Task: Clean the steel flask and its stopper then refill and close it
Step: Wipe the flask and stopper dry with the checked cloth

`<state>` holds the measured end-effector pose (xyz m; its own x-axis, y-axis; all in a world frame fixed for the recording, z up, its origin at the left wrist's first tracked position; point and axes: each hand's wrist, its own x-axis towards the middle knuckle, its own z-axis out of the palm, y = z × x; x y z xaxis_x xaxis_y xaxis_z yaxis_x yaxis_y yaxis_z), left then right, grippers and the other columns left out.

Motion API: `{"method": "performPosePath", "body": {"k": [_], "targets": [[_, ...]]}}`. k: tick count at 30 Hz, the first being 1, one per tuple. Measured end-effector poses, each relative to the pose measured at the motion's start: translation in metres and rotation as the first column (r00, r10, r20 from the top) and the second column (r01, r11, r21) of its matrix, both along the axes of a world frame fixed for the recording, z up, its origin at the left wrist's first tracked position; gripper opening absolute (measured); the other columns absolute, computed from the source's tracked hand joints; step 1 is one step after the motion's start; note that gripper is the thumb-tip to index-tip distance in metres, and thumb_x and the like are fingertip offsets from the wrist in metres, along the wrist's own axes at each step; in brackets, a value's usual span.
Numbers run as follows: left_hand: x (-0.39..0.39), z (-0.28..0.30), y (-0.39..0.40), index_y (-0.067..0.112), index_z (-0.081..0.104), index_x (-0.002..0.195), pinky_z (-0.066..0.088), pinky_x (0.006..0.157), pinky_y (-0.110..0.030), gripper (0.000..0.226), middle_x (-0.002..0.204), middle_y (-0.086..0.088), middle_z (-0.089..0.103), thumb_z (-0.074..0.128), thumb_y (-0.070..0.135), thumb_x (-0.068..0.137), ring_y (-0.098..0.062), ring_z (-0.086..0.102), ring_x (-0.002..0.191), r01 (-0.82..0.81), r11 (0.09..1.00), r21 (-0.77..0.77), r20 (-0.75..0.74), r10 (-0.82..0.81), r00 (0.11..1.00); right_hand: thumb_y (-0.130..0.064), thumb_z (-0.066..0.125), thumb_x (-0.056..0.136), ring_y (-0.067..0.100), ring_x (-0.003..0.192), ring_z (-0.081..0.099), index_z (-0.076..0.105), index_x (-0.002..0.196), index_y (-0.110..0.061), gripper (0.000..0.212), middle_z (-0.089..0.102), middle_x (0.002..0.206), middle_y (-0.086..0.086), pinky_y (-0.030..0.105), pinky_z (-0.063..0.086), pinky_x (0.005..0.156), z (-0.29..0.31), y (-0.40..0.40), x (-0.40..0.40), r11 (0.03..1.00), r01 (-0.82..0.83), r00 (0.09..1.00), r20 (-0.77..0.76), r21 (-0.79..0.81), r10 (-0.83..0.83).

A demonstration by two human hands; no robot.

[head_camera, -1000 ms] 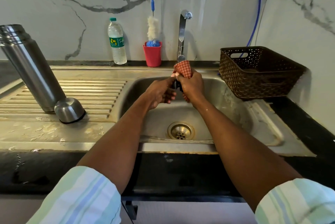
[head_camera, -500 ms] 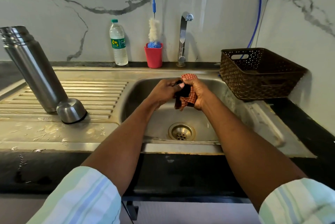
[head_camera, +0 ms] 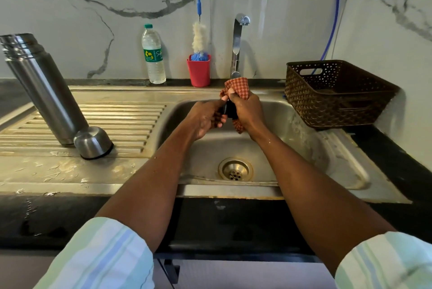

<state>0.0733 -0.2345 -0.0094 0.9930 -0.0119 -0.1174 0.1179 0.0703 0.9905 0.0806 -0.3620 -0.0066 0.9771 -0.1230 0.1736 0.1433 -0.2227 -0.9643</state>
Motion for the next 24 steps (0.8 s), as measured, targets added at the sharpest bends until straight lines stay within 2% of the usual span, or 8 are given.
{"method": "performPosePath", "body": {"k": [4,8,10,12,15,18,21,24], "targets": [[-0.001,-0.003,0.004,0.008,0.069,0.105,0.052,0.063,-0.025,0.016,0.098,-0.009,0.073,0.061,0.019,0.097,-0.014,0.063,0.074,0.147,0.988,0.041,0.129,-0.151,0.98,-0.033,0.061,0.091,0.028,0.093,0.069,0.068,0.105,-0.013,0.026,0.074,0.099,0.008,0.043,0.055,0.088,0.003,-0.014,-0.002,0.945,-0.075,0.95,-0.264,0.319,0.164],[-0.002,-0.002,-0.001,0.014,0.07,0.105,0.053,0.067,-0.026,0.013,0.093,-0.004,0.074,0.061,0.016,0.097,-0.008,0.065,0.07,0.163,0.98,0.113,0.141,-0.179,0.974,-0.022,0.061,0.09,0.03,0.086,0.069,0.067,0.106,-0.009,0.022,0.072,0.103,0.015,0.044,0.056,0.081,0.002,-0.02,-0.005,0.876,-0.042,0.912,-0.339,0.481,0.23],[-0.004,-0.001,-0.005,0.01,0.068,0.103,0.054,0.062,-0.027,0.014,0.089,-0.008,0.071,0.061,0.021,0.097,-0.013,0.062,0.067,0.102,0.992,0.074,0.087,-0.108,0.99,-0.022,0.064,0.088,0.025,0.084,0.069,0.067,0.101,-0.011,0.017,0.073,0.103,0.012,0.037,0.056,0.074,0.001,-0.016,-0.002,0.922,0.024,0.957,-0.274,0.387,0.09],[-0.004,-0.001,-0.007,0.005,0.066,0.103,0.052,0.058,-0.028,0.026,0.079,-0.01,0.066,0.06,0.03,0.098,-0.016,0.06,0.063,0.041,0.998,0.044,0.001,-0.041,0.999,-0.022,0.066,0.087,0.018,0.08,0.066,0.066,0.099,-0.014,0.015,0.072,0.097,0.007,0.029,0.053,0.066,0.001,-0.009,0.001,0.985,0.072,0.99,-0.132,0.159,-0.051],[0.0,-0.003,-0.004,0.004,0.067,0.102,0.048,0.052,-0.025,0.027,0.075,-0.009,0.065,0.058,0.028,0.099,-0.014,0.057,0.058,0.008,1.0,0.018,-0.069,-0.007,0.998,-0.032,0.066,0.088,0.014,0.08,0.064,0.067,0.1,-0.017,0.02,0.07,0.092,0.001,0.027,0.051,0.066,-0.001,0.0,0.0,0.995,0.034,0.999,0.024,-0.098,-0.032],[0.004,-0.006,0.002,0.002,0.068,0.101,0.047,0.051,-0.024,0.022,0.081,-0.011,0.066,0.057,0.02,0.099,-0.013,0.056,0.059,-0.006,0.996,0.088,-0.036,0.009,0.999,-0.042,0.062,0.091,0.012,0.083,0.064,0.067,0.1,-0.018,0.027,0.069,0.092,-0.002,0.023,0.045,0.063,-0.003,0.003,-0.003,0.992,-0.041,0.999,0.003,-0.119,0.042],[0.002,-0.008,0.005,0.005,0.07,0.098,0.048,0.053,-0.024,0.02,0.08,-0.011,0.069,0.059,0.022,0.099,-0.012,0.056,0.059,0.01,0.974,0.228,0.121,-0.038,0.992,-0.065,0.051,0.089,0.023,0.094,0.069,0.069,0.109,-0.019,0.054,0.073,0.099,0.004,0.034,0.054,0.079,0.001,-0.004,-0.005,0.982,-0.128,0.966,-0.209,0.138,0.155],[-0.002,-0.008,0.001,0.013,0.071,0.102,0.049,0.057,-0.017,0.017,0.074,0.0,0.07,0.057,0.024,0.1,-0.003,0.059,0.058,-0.016,0.926,0.378,0.289,-0.102,0.952,-0.069,0.043,0.09,0.034,0.096,0.068,0.067,0.115,-0.012,0.067,0.072,0.105,0.017,0.044,0.057,0.082,0.005,-0.019,-0.008,0.766,-0.105,0.856,-0.335,0.634,0.395]]}}
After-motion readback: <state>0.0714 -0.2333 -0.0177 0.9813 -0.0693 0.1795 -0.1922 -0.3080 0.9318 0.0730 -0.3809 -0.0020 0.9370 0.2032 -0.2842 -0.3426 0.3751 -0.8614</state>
